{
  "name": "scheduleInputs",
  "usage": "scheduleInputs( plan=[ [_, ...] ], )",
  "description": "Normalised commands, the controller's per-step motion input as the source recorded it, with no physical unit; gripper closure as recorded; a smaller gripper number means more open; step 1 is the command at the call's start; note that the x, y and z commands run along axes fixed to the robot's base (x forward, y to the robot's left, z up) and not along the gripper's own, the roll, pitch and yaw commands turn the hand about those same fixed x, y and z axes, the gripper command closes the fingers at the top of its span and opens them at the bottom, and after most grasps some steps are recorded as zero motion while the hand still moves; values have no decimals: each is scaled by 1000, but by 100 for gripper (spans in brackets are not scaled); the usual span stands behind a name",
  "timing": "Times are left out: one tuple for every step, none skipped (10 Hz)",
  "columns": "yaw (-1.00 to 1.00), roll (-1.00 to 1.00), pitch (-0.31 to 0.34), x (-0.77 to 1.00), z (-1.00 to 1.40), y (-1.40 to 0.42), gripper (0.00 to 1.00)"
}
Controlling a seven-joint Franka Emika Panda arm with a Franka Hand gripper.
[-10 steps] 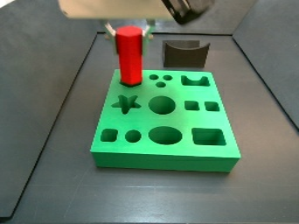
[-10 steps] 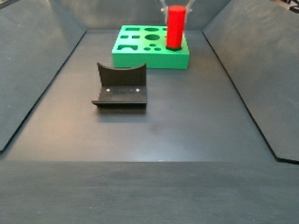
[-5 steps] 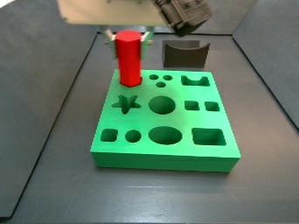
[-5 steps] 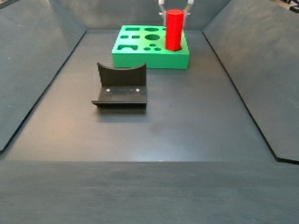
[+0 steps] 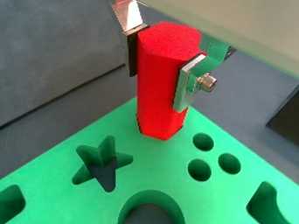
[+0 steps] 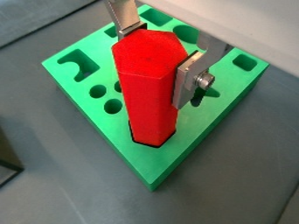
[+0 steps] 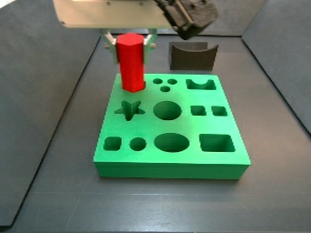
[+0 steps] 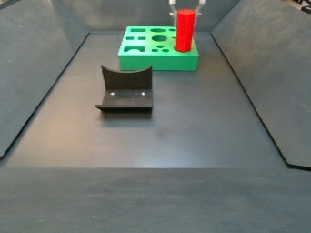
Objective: Insert the hexagon object.
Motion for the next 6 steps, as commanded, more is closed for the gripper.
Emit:
scheduleInputs(
  plan=[
    [89,171,0,217,-949,-197,100],
    [106,170,0,137,-971,-203,100],
    [111,126,-34,46,-1000,-203,100],
    [66,66,-81,14,-1000,-180,100],
    [0,-159,-199,0,-517,0,100],
    [0,0,0,0,0,0,100]
  ],
)
